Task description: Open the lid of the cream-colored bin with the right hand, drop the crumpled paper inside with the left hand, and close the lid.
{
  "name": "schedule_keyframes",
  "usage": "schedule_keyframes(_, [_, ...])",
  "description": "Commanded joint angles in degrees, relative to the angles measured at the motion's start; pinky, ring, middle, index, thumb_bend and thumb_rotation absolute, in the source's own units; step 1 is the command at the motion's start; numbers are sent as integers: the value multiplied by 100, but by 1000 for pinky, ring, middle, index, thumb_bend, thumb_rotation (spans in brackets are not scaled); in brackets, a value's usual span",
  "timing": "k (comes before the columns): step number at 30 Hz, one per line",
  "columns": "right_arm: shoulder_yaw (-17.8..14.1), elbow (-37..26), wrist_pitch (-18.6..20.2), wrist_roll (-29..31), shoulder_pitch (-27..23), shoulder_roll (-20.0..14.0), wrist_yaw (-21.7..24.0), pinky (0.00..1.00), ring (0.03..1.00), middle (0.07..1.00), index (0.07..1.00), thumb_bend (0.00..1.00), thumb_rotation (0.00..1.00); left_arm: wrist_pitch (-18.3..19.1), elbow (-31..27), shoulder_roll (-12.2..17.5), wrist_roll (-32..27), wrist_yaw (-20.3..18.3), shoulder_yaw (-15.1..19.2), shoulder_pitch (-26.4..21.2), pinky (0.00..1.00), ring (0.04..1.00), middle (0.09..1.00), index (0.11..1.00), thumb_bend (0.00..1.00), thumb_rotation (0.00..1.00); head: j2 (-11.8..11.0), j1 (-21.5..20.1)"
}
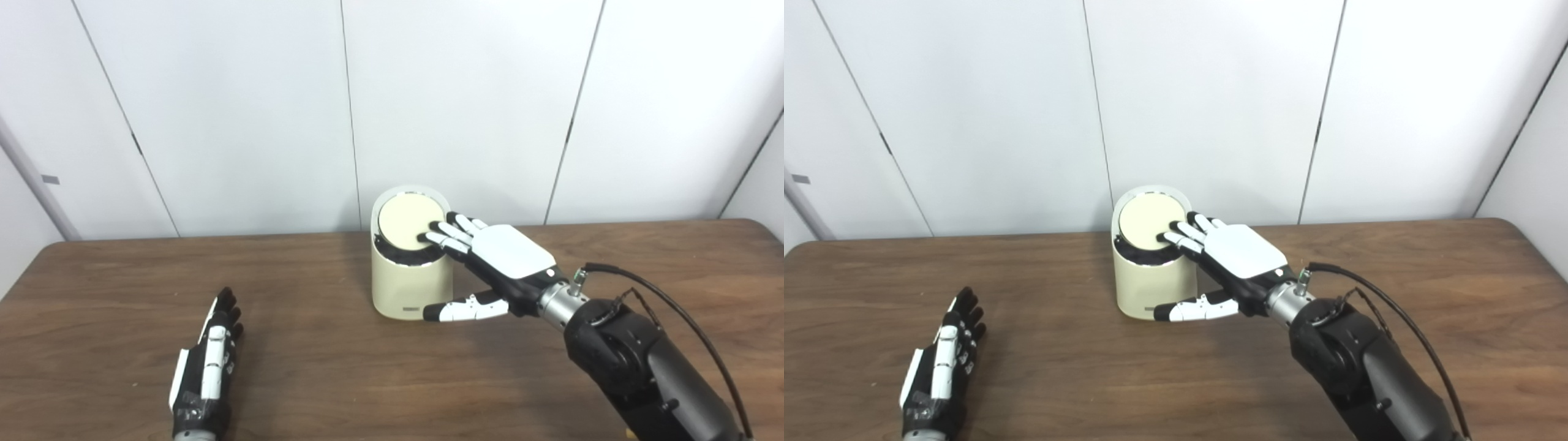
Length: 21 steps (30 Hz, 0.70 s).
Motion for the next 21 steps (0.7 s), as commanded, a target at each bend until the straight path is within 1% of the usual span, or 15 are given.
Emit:
schedule_keyframes(1, [175, 173, 3, -24, 18, -31, 402, 1000, 1000, 948, 878, 677, 1000, -152, 133, -158, -56, -9, -79, 138, 1000, 1000, 1000, 1000, 518, 918, 11, -8])
schedule_keyframes(8, [226, 233, 35, -85, -11, -52, 482, 1000, 1000, 955, 869, 684, 1000, -173, 143, -173, -49, 14, -68, 140, 1000, 1000, 1000, 1000, 528, 918, 9, -7])
schedule_keyframes(21, [250, 238, 60, -122, -38, -77, 493, 1000, 1000, 963, 869, 680, 1000, -212, 178, -181, -37, 11, -75, 137, 1000, 1000, 1000, 1000, 523, 930, 1, 5])
